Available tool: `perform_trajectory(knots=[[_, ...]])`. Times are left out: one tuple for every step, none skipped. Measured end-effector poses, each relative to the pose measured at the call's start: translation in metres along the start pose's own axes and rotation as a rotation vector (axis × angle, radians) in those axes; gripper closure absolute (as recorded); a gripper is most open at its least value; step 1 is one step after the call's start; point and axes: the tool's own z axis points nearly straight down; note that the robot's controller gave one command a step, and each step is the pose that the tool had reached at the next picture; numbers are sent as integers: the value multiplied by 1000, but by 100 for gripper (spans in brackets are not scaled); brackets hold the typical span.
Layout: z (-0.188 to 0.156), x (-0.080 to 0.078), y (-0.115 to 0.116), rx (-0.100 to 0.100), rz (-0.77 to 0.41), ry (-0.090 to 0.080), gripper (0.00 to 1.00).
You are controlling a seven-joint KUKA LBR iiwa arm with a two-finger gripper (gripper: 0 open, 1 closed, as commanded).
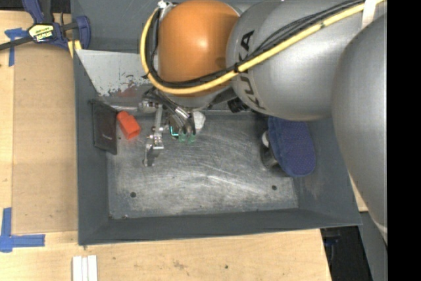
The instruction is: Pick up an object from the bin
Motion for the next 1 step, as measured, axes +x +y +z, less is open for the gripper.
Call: perform_trajectory(knots=[[126, -61, 17, -2, 223, -5, 0]])
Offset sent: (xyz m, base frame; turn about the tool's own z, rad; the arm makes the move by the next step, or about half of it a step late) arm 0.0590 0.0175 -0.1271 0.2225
